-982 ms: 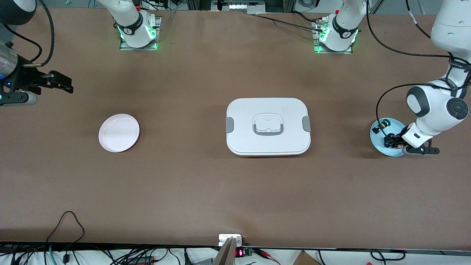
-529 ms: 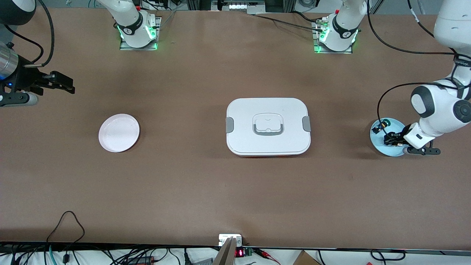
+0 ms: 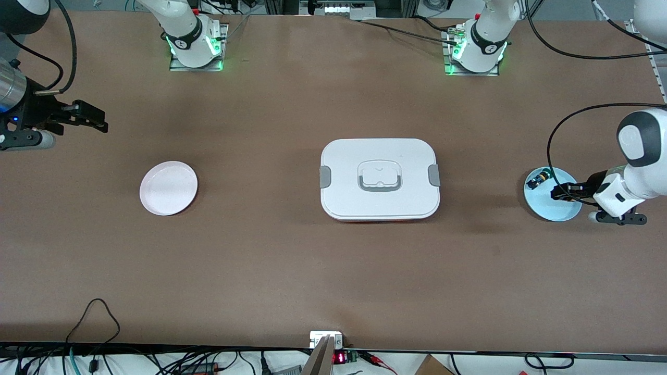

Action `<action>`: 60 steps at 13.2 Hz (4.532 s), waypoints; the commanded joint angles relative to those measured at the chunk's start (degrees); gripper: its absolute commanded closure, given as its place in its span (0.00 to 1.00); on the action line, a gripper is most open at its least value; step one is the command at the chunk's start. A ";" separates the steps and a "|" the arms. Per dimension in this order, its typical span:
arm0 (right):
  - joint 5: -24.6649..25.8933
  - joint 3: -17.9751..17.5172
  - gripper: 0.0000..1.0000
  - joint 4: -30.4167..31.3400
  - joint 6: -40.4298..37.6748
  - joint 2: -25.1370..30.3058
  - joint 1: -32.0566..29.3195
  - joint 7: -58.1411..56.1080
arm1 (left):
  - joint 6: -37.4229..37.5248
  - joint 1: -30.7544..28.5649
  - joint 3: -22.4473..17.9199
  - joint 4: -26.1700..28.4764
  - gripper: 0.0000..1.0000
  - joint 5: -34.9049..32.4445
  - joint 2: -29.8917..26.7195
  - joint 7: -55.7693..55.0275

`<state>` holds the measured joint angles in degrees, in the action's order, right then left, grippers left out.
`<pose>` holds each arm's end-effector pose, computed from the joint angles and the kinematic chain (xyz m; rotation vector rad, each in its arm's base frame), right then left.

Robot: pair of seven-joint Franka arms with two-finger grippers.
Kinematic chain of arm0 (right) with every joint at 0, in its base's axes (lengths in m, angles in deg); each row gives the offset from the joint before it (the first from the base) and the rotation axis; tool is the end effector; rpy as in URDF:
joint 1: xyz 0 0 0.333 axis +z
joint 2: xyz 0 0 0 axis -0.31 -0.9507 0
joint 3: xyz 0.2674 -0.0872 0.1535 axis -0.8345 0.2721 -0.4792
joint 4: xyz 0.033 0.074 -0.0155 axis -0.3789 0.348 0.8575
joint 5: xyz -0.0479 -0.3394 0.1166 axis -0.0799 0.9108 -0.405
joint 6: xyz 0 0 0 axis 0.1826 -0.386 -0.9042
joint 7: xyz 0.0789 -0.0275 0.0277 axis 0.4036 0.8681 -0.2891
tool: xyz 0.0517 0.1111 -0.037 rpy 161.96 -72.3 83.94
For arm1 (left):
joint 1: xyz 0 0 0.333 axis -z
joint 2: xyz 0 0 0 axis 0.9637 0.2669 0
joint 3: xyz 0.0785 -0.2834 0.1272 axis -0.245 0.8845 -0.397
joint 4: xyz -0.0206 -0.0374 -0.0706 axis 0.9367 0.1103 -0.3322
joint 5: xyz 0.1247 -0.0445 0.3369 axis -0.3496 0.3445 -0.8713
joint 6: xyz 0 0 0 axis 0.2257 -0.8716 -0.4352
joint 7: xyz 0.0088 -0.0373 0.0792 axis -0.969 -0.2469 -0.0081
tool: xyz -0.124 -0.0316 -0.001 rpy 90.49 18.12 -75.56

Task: Transfer orange switch to right arm and place
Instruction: 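Lift the switch with the left gripper while the right gripper reaches center, then bring the right gripper toward the switch held by the left gripper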

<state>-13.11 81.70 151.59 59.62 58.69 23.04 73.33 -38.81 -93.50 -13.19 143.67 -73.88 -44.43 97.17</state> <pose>0.5289 0.0126 0.5649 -3.1130 -0.1104 0.1711 0.5909 0.1192 0.3355 3.0284 -0.0807 -0.2184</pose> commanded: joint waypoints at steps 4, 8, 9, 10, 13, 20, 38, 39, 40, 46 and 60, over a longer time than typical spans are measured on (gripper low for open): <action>-9.73 0.29 0.00 -0.84 -1.06 -1.89 -0.32 -0.37 | 10.59 -0.62 11.99 -10.72 0.78 1.22 -0.64 5.10; -12.98 0.02 0.00 -0.84 -1.06 -3.21 0.03 -1.41 | 13.94 -0.71 16.22 -12.58 0.78 13.13 -0.64 16.33; -15.70 0.11 0.00 -0.84 -1.24 -3.99 -0.14 -2.99 | 14.02 -0.71 16.22 -12.49 0.78 18.66 -0.64 19.40; -18.95 0.11 0.00 -0.75 -1.24 -4.87 -0.49 -4.40 | 14.20 -0.45 16.22 -11.79 0.78 24.37 -0.30 23.61; -27.74 0.20 0.00 1.61 -0.54 -5.50 -0.94 -4.50 | 14.38 -0.01 17.19 -9.51 0.78 43.34 1.28 37.23; -59.53 0.20 0.00 12.06 1.40 -6.37 -1.02 -3.71 | -4.66 14.65 17.81 -3.27 0.85 89.31 5.24 74.44; -99.99 0.11 0.00 17.09 9.74 -17.36 14.07 -3.53 | -5.93 16.52 17.89 -2.56 0.88 98.60 6.47 86.14; -101.75 0.02 0.00 16.48 11.32 -17.88 15.40 -3.44 | -5.93 16.52 17.89 -2.56 0.88 98.52 6.47 86.14; -102.73 -0.06 0.00 15.34 12.90 -18.50 16.63 -3.44 | -5.93 16.52 17.89 -2.56 0.88 98.60 6.47 86.05; -107.21 -0.06 0.00 5.77 16.24 -25.61 21.82 -3.00 | -6.01 17.39 17.98 -2.65 0.89 98.69 6.47 85.17; -113.88 0.02 0.00 -6.29 26.10 -33.62 26.31 -3.09 | -6.28 18.10 17.89 -2.12 0.90 98.52 6.47 85.00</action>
<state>-124.32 81.43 147.97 85.00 26.82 48.97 69.71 -45.13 -76.05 4.98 141.28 23.03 -37.48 181.69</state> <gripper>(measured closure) 0.000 0.269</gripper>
